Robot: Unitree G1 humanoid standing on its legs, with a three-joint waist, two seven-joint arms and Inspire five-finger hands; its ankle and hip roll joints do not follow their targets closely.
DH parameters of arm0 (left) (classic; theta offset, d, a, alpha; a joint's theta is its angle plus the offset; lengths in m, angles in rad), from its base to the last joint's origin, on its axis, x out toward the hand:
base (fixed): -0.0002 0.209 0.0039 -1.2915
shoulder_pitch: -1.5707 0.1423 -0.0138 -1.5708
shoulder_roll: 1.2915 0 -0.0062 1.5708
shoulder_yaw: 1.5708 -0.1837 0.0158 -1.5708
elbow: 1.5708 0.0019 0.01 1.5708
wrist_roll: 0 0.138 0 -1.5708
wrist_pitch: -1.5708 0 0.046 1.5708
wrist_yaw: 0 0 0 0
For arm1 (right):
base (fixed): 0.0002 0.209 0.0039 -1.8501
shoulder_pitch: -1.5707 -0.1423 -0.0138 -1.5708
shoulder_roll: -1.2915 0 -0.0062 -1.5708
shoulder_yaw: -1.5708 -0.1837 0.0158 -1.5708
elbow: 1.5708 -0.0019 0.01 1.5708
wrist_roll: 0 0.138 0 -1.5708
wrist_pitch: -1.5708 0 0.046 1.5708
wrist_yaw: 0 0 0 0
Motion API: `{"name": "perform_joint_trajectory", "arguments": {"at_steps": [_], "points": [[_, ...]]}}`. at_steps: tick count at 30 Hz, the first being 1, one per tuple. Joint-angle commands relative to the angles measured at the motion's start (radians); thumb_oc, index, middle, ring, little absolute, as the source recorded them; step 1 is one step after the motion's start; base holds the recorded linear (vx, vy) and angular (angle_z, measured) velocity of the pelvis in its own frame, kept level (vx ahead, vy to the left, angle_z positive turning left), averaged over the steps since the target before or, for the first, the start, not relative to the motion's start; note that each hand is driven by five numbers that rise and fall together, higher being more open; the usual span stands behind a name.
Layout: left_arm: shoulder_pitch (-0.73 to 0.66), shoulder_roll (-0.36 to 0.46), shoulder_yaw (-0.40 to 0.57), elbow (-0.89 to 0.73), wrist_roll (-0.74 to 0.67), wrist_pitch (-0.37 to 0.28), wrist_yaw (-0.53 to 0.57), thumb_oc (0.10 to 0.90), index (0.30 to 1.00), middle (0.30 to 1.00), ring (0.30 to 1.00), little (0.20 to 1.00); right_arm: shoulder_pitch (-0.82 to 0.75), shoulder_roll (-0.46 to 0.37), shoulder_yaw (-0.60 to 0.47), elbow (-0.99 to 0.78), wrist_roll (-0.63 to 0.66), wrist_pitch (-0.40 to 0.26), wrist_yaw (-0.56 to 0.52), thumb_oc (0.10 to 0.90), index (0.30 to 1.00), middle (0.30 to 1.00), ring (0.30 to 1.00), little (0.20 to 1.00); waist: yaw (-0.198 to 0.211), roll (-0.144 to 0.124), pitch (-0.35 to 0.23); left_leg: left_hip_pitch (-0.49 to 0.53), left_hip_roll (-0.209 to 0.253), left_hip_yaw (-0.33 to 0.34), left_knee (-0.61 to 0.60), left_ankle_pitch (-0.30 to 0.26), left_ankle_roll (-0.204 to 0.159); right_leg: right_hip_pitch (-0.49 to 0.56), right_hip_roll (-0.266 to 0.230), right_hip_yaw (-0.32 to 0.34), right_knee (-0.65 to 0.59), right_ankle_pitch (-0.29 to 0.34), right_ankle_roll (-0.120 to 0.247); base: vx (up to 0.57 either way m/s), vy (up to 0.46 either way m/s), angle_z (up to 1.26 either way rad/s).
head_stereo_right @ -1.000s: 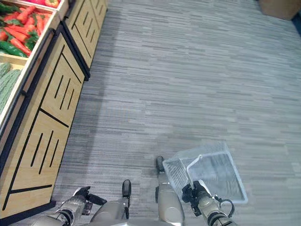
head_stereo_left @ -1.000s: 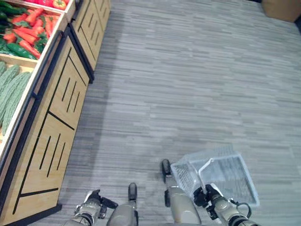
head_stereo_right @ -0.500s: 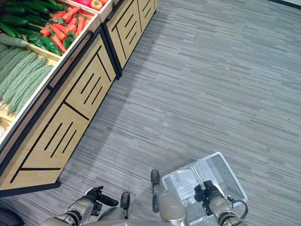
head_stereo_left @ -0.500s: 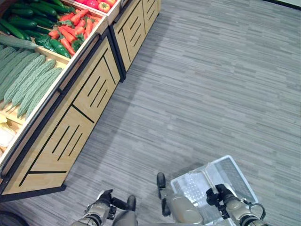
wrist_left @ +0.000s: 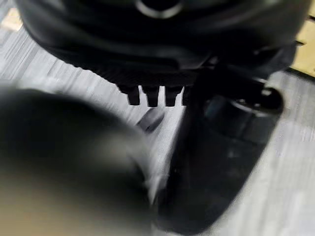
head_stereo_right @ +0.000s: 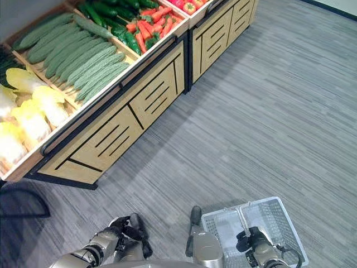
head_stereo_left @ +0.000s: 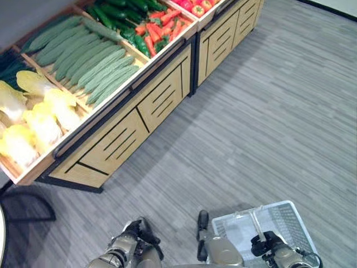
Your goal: Get the vegetables into the basket
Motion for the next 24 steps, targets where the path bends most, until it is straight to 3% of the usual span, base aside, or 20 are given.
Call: {"name": "perform_joint_trajectory", "arguments": {"at_steps": [1, 5, 17, 20, 22, 24], "points": [[0.011, 0.070, -0.003, 0.002, 0.021, -0.005, 0.012, 0.900, 1.000, 1.000, 1.000, 1.000, 0.046, 0.013, 0.011, -0.024, -0.015, 0.010, 0.006, 0.400, 0.300, 0.300, 0.300, 0.300, 0.003, -0.061, -0.007, -0.002, -0.102, 0.009, 0.082, -0.038, 0.063, -0.014, -0.150, 0.173, 0.126, -0.065, 0.171, 0.04, 0.117, -0.34], [0.015, 0.099, 0.017, 0.006, 0.020, 0.001, 0.018, 0.900, 1.000, 1.000, 1.000, 1.000, 0.024, 0.031, 0.038, -0.032, -0.033, 0.014, 0.008, 0.400, 0.300, 0.300, 0.300, 0.300, 0.041, -0.093, -0.008, 0.007, -0.119, 0.029, 0.073, -0.054, 0.085, -0.005, -0.165, 0.190, 0.114, -0.052, 0.186, 0.05, 0.112, -0.16], [0.024, 0.125, 0.065, 0.031, -0.006, 0.006, 0.039, 0.900, 1.000, 1.000, 1.000, 1.000, -0.005, 0.049, 0.056, -0.050, -0.034, 0.015, 0.014, 0.400, 0.300, 0.300, 0.300, 0.300, 0.112, -0.136, -0.002, 0.005, -0.180, -0.029, 0.050, -0.078, 0.119, -0.009, -0.207, 0.161, 0.112, -0.017, 0.221, 0.03, 0.066, 0.03], [0.015, 0.140, 0.072, 0.029, -0.020, 0.005, 0.045, 0.900, 1.000, 1.000, 1.000, 1.000, -0.031, 0.038, 0.054, -0.043, -0.026, 0.016, 0.008, 0.400, 0.300, 0.300, 0.300, 0.300, 0.129, -0.158, 0.035, -0.017, -0.210, -0.057, 0.099, -0.122, 0.147, -0.038, -0.234, 0.160, 0.181, 0.021, 0.236, -0.02, 0.122, 0.22], [0.017, 0.145, 0.076, 0.027, -0.025, 0.002, 0.042, 0.900, 1.000, 1.000, 1.000, 1.000, -0.041, 0.034, 0.062, -0.045, -0.033, 0.013, 0.011, 0.400, 0.300, 0.300, 0.300, 0.300, 0.143, -0.160, 0.057, -0.010, -0.214, -0.057, 0.120, -0.142, 0.160, -0.053, -0.246, 0.150, 0.256, 0.042, 0.242, 0.01, 0.127, 0.10], [0.016, 0.149, 0.072, 0.022, -0.026, 0.004, 0.038, 0.900, 1.000, 1.000, 1.000, 1.000, -0.041, 0.026, 0.068, -0.053, -0.037, 0.013, 0.017, 0.400, 0.300, 0.300, 0.300, 0.300, 0.141, -0.149, 0.075, -0.004, -0.219, -0.076, 0.133, -0.152, 0.171, -0.087, -0.237, 0.181, 0.338, 0.059, 0.236, 0.05, 0.118, 0.02]]}}
